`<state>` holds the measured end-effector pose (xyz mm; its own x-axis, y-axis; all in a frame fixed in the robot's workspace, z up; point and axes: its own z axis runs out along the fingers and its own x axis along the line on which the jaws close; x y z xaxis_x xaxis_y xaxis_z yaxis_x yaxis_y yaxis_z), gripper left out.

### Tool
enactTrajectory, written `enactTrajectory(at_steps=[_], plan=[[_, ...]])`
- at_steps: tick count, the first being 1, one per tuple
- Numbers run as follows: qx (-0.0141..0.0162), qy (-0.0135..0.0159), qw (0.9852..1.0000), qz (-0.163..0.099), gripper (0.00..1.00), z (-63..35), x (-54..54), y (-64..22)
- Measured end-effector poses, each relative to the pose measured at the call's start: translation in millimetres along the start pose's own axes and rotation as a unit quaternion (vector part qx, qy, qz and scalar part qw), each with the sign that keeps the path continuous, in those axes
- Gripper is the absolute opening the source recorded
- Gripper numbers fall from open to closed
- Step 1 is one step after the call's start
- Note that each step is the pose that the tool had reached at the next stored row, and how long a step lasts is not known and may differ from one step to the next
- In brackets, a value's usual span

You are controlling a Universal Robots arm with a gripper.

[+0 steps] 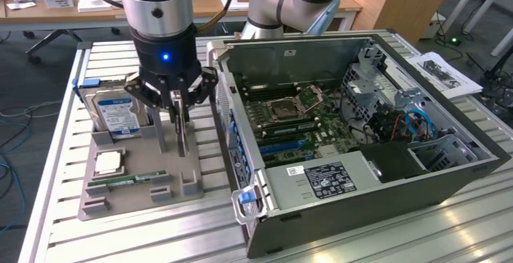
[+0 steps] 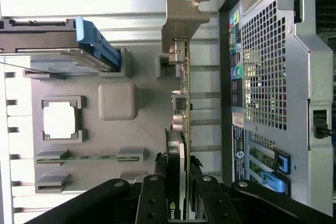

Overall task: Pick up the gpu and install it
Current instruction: 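Pick up the gpu and move the gpu toward the slot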

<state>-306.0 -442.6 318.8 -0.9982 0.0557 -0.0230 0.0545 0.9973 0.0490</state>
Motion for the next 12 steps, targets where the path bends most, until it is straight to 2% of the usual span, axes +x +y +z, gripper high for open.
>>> enactTrajectory(at_steps=[12], plan=[[0.0, 0.0, 1.0, 0.0, 0.27, -9.3, -0.2, 0.4]])
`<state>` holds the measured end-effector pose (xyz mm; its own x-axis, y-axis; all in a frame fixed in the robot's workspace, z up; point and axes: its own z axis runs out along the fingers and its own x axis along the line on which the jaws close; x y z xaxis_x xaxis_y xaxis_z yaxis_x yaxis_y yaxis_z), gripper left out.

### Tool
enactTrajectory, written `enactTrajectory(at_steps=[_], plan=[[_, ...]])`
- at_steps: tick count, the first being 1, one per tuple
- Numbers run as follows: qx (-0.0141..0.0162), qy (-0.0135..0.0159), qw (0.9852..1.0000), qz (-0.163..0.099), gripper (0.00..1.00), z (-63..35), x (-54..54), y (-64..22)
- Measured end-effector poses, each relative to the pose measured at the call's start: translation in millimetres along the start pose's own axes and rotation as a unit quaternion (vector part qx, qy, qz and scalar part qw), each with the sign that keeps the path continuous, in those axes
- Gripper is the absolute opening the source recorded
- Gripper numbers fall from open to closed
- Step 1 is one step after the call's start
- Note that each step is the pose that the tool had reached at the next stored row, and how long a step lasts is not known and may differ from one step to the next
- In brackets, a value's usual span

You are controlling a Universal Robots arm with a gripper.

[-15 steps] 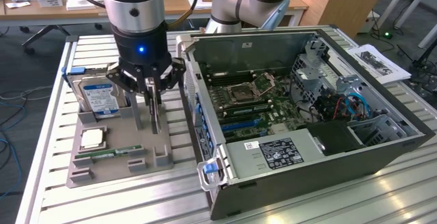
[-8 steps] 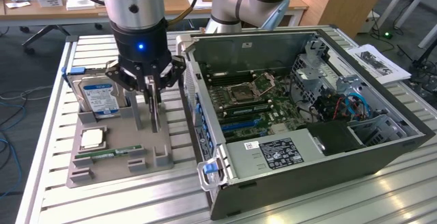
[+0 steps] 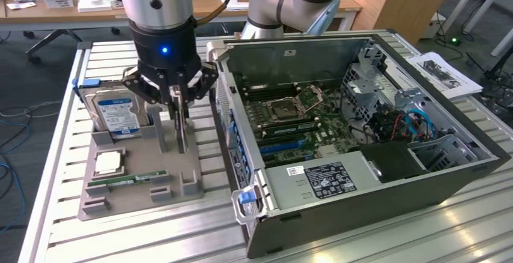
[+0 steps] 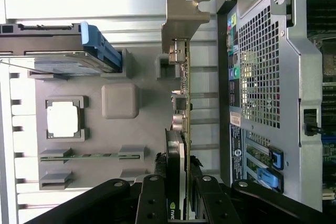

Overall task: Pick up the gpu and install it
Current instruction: 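Pick up the gpu and move the gpu toward the slot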

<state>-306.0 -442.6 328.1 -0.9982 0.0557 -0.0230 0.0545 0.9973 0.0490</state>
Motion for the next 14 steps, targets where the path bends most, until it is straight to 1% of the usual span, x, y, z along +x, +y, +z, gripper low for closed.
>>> enactTrajectory(at_steps=[14], plan=[[0.0, 0.0, 1.0, 0.0, 0.27, -13.7, -0.3, 0.7]])
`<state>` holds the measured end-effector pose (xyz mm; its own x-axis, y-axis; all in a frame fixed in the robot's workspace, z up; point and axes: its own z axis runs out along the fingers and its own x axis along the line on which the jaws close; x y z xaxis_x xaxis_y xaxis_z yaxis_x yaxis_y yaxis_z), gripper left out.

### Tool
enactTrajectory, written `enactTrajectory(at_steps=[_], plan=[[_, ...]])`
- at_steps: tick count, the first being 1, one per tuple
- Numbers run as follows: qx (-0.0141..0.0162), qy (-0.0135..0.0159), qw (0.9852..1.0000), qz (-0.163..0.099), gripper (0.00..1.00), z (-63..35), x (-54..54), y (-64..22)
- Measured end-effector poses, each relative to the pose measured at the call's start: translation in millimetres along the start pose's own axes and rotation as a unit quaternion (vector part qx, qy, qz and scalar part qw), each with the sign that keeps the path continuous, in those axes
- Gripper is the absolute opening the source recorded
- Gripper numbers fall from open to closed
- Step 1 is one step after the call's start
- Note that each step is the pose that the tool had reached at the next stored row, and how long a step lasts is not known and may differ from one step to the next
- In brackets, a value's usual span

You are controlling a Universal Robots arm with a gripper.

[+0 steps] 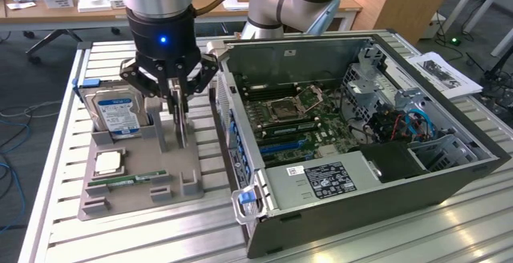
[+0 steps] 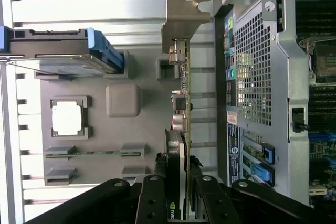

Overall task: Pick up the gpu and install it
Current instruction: 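Pick up the gpu and move the gpu toward the slot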

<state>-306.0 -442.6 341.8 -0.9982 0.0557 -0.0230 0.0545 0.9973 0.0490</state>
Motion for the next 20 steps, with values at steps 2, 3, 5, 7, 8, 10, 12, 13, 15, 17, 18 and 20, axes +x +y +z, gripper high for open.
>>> enactTrajectory(at_steps=[2, 3, 5, 7, 8, 10, 12, 13, 15, 17, 18, 20], plan=[[0.0, 0.0, 1.0, 0.0, 0.27, -1.9, 0.0, 0.1], [0.0, 0.0, 1.0, 0.0, 0.27, -2.9, -0.1, 0.2], [0.0, 0.0, 1.0, 0.0, 0.27, -4.5, -0.1, 0.2], [0.0, 0.0, 1.0, 0.0, 0.27, -6.2, -0.1, 0.3], [0.0, 0.0, 1.0, 0.0, 0.27, -6.9, -0.2, 0.3], [0.0, 0.0, 1.0, 0.0, 0.27, -8.4, -0.2, 0.4], [0.0, 0.0, 1.0, 0.0, 0.27, -9.9, -0.2, 0.5], [0.0, 0.0, 1.0, 0.0, 0.27, -10.6, -0.2, 0.5], [0.0, 0.0, 1.0, 0.0, 0.27, -12.1, -0.3, 0.6], [0.0, 0.0, 1.0, 0.0, 0.27, -13.9, -0.3, 0.7], [0.0, 0.0, 1.0, 0.0, 0.27, -14.7, -0.4, 0.7], [0.0, 0.0, 1.0, 0.0, 0.27, -16.7, -0.4, 0.8]])
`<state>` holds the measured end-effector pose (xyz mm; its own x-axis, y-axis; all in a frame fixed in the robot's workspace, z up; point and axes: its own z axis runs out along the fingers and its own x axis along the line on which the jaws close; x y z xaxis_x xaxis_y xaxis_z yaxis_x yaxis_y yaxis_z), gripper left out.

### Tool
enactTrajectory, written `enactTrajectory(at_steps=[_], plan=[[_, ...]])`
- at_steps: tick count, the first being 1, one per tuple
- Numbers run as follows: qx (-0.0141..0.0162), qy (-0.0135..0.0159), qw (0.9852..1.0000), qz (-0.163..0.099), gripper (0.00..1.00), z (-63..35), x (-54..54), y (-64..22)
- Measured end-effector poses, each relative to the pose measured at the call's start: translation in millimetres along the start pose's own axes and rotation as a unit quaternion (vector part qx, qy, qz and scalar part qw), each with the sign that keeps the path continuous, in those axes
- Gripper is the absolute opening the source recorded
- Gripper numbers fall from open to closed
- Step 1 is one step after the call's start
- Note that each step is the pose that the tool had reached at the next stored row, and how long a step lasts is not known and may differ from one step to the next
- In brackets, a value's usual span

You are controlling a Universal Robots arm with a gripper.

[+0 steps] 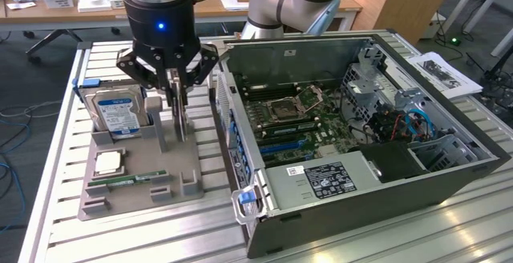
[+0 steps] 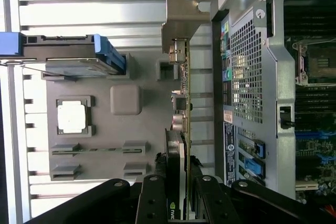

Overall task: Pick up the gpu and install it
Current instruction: 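Pick up the gpu and move the gpu toward the slot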

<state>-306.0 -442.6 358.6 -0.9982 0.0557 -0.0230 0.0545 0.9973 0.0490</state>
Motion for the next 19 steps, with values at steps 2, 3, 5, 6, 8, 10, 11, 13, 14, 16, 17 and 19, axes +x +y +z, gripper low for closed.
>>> enactTrajectory(at_steps=[2, 3, 5, 6, 8, 10, 11, 13, 14, 16, 17, 19], plan=[[0.0, 0.0, 1.0, 0.0, 0.27, -1.8, 0.0, 0.1], [0.0, 0.0, 1.0, 0.0, 0.27, -2.6, -0.1, 0.1], [0.0, 0.0, 1.0, 0.0, 0.27, -4.3, -0.1, 0.2], [0.0, 0.0, 1.0, 0.0, 0.27, -5.2, -0.1, 0.3], [0.0, 0.0, 1.0, 0.0, 0.27, -7.0, -0.1, 0.3], [-0.0001, 0.0, 1.0, 0.0, 0.27, -8.6, -0.2, 0.4], [-0.0001, 0.0, 1.0, 0.0, 0.27, -9.4, -0.2, 0.5], [0.0, 0.0, 1.0, 0.0, 0.27, -11.1, -0.3, 0.5], [0.0, 0.0, 1.0, 0.0, 0.27, -12.0, -0.3, 0.6], [0.0, 0.0, 1.0, 0.0, 0.27, -14.2, -0.4, 0.7], [0.0, 0.0, 1.0, 0.0, 0.27, -15.3, -0.4, 0.8], [0.0, 0.0, 1.0, 0.0, 0.27, -17.8, -0.4, 0.9]])
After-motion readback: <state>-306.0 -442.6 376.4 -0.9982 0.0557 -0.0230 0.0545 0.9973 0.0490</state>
